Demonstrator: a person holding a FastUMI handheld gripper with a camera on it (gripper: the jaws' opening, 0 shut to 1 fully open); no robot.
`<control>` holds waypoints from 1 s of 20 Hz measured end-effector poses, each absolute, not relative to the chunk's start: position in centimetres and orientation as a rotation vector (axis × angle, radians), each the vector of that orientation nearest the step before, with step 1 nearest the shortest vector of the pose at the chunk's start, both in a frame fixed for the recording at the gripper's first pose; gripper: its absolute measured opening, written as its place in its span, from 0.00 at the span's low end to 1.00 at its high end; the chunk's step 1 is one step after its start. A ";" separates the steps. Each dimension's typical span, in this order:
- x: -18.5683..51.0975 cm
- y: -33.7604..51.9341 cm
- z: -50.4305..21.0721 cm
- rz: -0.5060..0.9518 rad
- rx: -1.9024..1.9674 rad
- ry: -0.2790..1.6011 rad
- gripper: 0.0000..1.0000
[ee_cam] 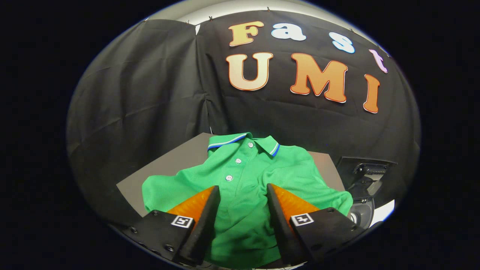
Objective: Put the clothes into the washing machine and then close the washing machine lid.
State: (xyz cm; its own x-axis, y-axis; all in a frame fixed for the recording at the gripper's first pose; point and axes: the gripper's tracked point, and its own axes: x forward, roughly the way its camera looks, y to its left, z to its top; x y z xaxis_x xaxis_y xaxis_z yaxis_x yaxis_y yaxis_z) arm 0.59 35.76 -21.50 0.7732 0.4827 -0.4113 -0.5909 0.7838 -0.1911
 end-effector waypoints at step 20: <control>0.5 34.6 -20.9 0.610 -0.228 0.420 0.09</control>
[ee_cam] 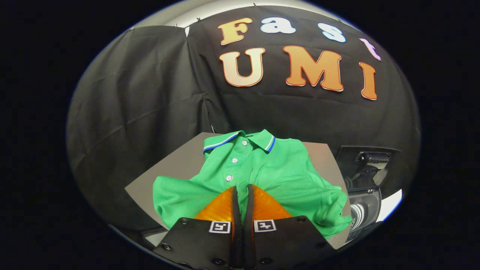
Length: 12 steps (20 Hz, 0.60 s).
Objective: Put the clothes into the washing machine and then close the washing machine lid.
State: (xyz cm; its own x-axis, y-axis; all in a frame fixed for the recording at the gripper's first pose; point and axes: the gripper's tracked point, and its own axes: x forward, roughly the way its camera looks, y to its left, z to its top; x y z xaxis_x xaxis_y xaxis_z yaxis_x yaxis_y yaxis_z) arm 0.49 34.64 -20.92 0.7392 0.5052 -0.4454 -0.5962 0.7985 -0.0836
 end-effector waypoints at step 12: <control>0.8 28.5 -13.8 0.549 -0.167 0.340 0.08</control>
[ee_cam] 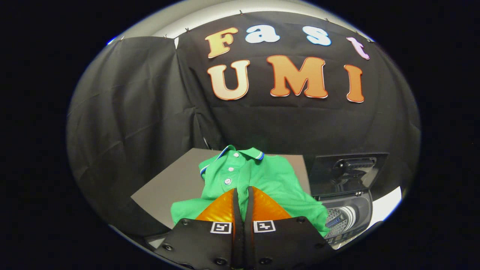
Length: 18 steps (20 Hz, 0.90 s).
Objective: Put the clothes into the washing machine and then close the washing machine lid.
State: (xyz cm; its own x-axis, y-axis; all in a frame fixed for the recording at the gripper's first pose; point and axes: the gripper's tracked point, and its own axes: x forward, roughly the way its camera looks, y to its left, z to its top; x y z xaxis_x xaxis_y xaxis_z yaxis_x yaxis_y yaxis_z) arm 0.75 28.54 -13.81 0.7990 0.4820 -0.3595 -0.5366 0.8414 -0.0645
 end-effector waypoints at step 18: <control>6.2 11.0 -7.3 0.246 -0.113 0.263 0.08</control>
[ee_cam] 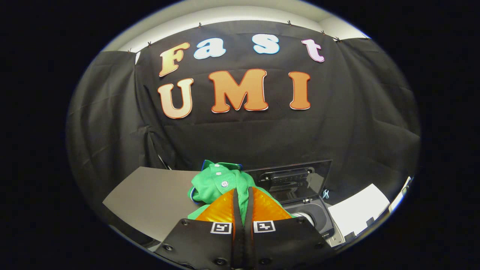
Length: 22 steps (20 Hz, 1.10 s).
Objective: Put the clothes into the washing machine and then close the washing machine lid.
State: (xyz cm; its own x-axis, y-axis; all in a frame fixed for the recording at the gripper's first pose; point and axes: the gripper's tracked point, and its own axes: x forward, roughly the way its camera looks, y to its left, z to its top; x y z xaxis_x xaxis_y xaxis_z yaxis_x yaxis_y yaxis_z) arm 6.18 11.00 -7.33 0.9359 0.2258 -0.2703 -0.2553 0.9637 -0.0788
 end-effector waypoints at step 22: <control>16.0 -3.8 -19.4 0.205 -0.093 0.516 0.08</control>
State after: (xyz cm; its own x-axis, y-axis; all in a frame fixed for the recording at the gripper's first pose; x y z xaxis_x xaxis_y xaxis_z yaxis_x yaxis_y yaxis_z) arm 16.02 -3.82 -19.43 0.8500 0.1706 -0.4984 -0.2175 0.9754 -0.0371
